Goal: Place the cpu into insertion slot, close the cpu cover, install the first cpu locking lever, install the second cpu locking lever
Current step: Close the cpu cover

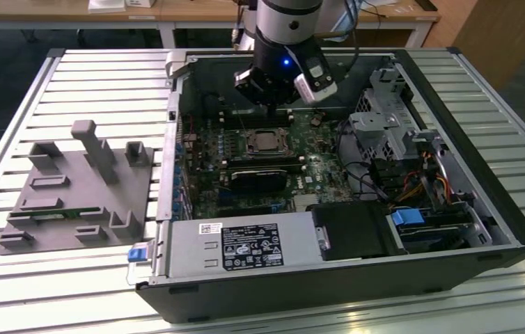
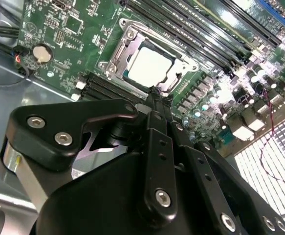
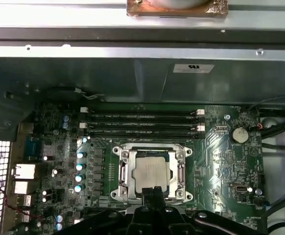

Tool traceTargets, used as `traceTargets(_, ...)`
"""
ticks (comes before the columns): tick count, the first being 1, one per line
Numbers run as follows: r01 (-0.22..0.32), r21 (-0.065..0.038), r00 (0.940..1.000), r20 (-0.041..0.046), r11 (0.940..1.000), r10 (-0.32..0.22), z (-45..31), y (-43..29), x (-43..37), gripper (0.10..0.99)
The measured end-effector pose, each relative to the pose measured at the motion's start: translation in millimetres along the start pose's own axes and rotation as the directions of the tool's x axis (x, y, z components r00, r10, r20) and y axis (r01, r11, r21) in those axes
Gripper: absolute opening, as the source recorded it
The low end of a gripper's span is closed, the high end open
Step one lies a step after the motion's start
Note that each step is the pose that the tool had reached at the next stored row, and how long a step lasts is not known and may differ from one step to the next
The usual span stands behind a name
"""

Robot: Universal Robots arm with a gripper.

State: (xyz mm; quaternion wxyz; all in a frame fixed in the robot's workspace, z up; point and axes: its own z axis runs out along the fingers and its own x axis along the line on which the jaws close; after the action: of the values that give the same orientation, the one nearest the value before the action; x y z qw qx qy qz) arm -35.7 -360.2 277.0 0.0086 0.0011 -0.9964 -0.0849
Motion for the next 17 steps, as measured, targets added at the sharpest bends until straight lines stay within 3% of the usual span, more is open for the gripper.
traceTargets(4, 0.0, 0.003, 1.0, 0.0001, 1.0, 0.0, 7.0, -1.3, 0.0, 0.102)
traceTargets(9, 0.0, 0.021, 1.0, 0.0, 0.9998, 0.0, 13.3, -2.4, 0.3, 0.102)
traceTargets(17, -0.001, 0.026, 1.0, 0.0, 0.9997, 0.001, 27.4, -4.8, 0.4, 0.102)
